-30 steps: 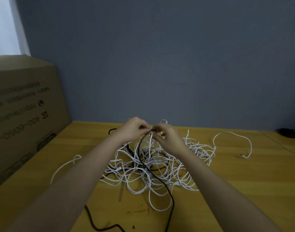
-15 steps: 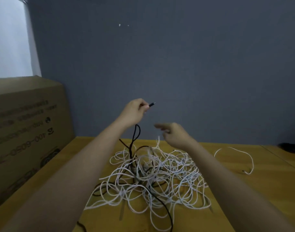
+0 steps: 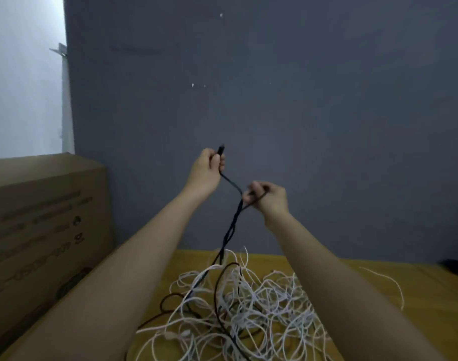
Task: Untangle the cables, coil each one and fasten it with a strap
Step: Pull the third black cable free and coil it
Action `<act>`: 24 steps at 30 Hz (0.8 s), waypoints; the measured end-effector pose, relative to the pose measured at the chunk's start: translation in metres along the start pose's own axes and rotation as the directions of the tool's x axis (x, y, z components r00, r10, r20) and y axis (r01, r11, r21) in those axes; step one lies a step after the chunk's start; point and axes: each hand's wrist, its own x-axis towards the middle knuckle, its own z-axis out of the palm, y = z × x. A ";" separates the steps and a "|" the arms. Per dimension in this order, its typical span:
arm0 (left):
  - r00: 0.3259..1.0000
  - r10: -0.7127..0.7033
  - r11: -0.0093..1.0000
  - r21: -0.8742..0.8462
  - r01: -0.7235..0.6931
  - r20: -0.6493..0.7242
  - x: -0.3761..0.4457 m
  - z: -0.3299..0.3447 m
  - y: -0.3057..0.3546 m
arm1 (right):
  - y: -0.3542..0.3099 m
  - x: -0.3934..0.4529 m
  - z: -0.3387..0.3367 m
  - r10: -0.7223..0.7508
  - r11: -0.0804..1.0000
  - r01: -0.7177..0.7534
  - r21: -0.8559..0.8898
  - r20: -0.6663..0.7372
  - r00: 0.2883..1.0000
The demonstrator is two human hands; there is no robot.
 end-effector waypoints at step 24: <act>0.899 -0.041 0.941 -0.287 0.182 0.436 -0.078 0.059 -0.036 | 0.080 -0.056 -0.062 0.003 0.794 0.110 -0.598 0.186 0.983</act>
